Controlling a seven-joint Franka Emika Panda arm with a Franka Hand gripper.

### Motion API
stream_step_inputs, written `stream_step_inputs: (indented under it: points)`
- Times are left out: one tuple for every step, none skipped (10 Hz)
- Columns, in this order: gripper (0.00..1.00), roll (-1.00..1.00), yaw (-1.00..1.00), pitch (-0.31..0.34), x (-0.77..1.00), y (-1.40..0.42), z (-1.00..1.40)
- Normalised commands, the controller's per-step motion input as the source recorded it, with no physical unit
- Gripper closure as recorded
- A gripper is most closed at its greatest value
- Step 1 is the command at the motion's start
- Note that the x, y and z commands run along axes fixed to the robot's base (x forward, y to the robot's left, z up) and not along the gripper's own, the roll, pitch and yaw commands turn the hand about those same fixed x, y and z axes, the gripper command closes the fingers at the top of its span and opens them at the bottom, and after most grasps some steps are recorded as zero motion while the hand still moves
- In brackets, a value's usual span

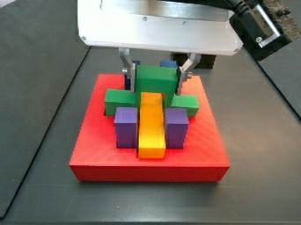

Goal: Pick up the green object. Move up. Place the green object on the fixture. Regrasp the green object. Move to above the board. Insert the green object.
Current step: Insert the green object.

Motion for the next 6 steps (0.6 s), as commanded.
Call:
stream_step_inputs:
  points:
    - [1.0, -0.21, 0.0, 0.0, 0.2, 0.0, -0.23]
    - [1.0, -0.27, 0.0, 0.0, 0.22, 0.0, -0.31]
    - [1.0, -0.37, 0.0, 0.0, 0.23, 0.02, -0.39]
    - [1.0, -0.39, 0.0, 0.0, 0.2, 0.05, -0.33]
    - [1.0, -0.39, 0.0, 0.0, 0.16, 0.09, -0.23]
    - [1.0, -0.38, 0.0, 0.0, 0.13, 0.15, -0.15]
